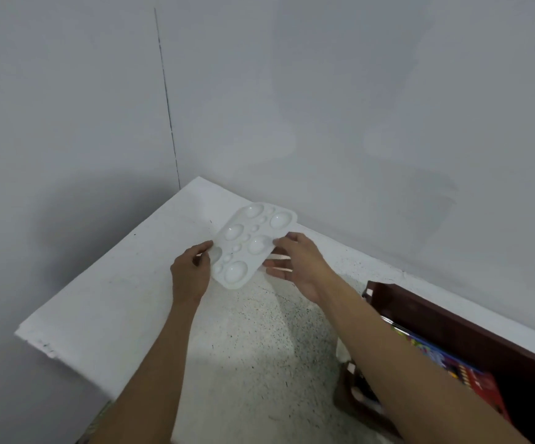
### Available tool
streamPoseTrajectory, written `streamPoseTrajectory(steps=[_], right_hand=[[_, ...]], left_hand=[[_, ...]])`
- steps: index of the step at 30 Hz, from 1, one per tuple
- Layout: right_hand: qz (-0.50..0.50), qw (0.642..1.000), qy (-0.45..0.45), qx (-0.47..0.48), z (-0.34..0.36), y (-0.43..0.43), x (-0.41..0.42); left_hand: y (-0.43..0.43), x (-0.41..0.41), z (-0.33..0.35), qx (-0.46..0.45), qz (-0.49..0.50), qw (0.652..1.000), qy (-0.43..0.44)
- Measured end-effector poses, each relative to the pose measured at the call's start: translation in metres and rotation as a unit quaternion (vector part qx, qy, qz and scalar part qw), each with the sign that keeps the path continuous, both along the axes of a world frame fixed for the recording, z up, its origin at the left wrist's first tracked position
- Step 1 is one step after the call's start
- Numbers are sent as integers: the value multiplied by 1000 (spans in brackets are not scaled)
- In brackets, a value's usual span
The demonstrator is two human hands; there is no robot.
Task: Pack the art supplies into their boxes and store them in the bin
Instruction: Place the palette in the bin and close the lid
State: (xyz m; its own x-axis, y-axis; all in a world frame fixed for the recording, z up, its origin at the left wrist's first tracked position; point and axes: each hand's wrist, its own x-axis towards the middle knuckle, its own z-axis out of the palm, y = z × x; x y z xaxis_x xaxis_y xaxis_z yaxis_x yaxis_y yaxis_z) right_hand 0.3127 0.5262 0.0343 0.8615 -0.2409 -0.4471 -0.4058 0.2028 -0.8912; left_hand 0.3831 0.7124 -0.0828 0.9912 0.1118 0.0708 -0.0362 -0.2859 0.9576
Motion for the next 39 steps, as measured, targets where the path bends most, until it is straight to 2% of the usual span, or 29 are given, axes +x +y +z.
streamPoseTrajectory(steps=[7, 9, 11, 13, 16, 20, 27, 32, 35, 37, 39], right_hand=[[-69, 995, -59, 36, 41, -53, -53], [-87, 993, -72, 41, 48, -71, -73], [-119, 986, -94, 65, 54, -91, -97], [-151, 978, -114, 92, 58, -109, -123], [-184, 969, -131, 103, 61, -131, -168], [-242, 960, -122, 70, 53, -158, -223], [-235, 953, -93, -169, 44, -196, -292], [-181, 934, -92, -293, 30, -217, -315], [-128, 925, -93, -345, 25, -218, -324], [-72, 908, -84, -403, 18, -217, -328], [1, 888, -77, -453, 14, -217, -332]], left_hand=[[-45, -44, 48, -185, -84, 978, 49], [-59, -59, 69, -267, -76, 957, 78], [-75, -78, 92, -354, -86, 922, 132], [-88, -99, 109, -382, -129, 899, 173], [-110, -125, 125, -337, -183, 900, 206], [-142, -150, 139, -286, -249, 905, 193], [-195, -178, 143, -173, -298, 929, 133], [-213, -192, 150, -120, -348, 929, 35], [-213, -199, 150, -68, -377, 923, 26], [-205, -200, 147, 5, -422, 905, 53], [-197, -200, 143, 92, -481, 870, 60]])
